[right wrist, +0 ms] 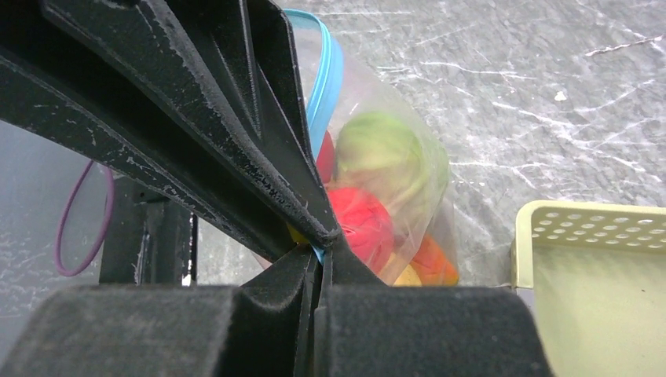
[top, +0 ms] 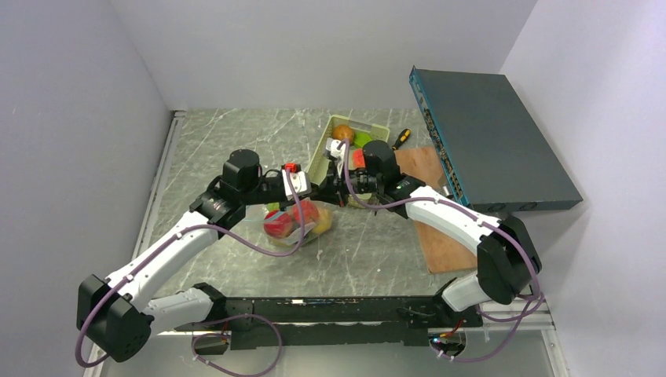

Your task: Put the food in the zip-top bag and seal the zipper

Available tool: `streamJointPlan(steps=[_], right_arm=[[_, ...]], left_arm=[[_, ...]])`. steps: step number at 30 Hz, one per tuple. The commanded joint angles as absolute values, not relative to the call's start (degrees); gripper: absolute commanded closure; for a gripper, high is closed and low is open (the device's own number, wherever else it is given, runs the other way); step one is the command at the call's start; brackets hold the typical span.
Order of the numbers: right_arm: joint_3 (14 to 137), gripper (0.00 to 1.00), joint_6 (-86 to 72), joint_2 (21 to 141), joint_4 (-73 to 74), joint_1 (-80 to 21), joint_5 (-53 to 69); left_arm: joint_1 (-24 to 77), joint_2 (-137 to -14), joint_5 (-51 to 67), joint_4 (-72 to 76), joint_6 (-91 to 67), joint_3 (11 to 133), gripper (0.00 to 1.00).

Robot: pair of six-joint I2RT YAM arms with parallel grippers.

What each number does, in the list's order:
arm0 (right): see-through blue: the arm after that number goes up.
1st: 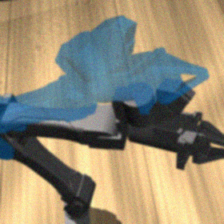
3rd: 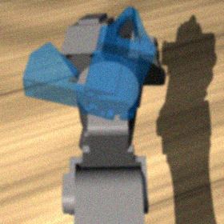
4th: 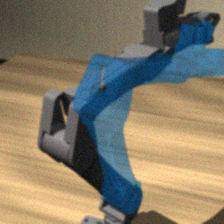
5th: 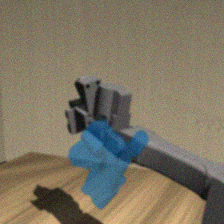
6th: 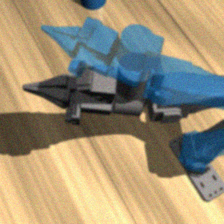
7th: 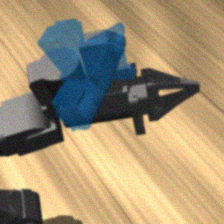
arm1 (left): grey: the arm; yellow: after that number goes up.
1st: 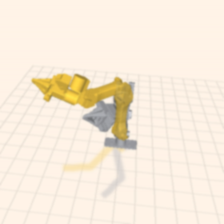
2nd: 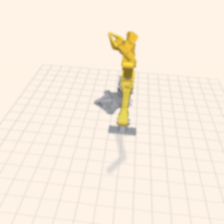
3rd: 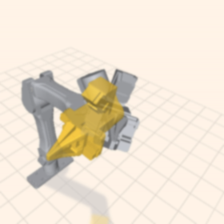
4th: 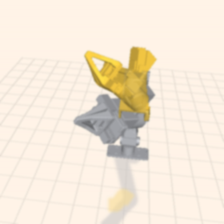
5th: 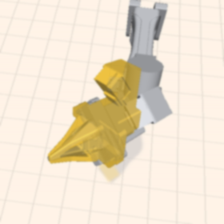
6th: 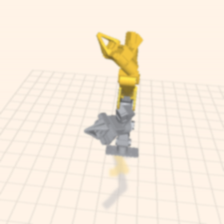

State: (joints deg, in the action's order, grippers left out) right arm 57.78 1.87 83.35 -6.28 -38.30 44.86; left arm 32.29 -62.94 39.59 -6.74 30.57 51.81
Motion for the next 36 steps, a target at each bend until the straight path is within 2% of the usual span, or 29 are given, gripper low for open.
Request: streamJointPlan(steps=[1, 3, 8, 18, 32, 36], right_arm=[[59.0, 1.0, 3.9, 81.3, -6.6, -39.5, 43.8], [59.0, 1.0, 3.8, 81.2, -6.6, -39.5, 43.6], [59.0, 1.0, 3.8, 80.4, -6.4, -39.8, 43.3], [59.6, 1.0, 4.6, 80.6, -5.4, -40.3, 43.1], [59.1, 1.0, 4.5, 79.6, -5.8, -40.5, 42.7], [59.0, 1.0, 4.4, 79.5, -5.9, -40.5, 42.7]], left_arm=[[32.3, -61.6, 37.9, -6.7, 31.1, 52.6, 0.83], [32.3, -61.1, 37.3, -7.1, 31.4, 52.3, 0.83], [32.3, -60.3, 34.6, -8.2, 31.7, 52.3, 0.72], [32.3, -58.6, 34.4, -7.6, 31.6, 51.4, 0.62], [32.4, -61.2, 36.3, -11.2, 32.8, 53.2, 0.67], [32.5, -61.2, 36.3, -11.1, 32.8, 53.3, 0.76]])
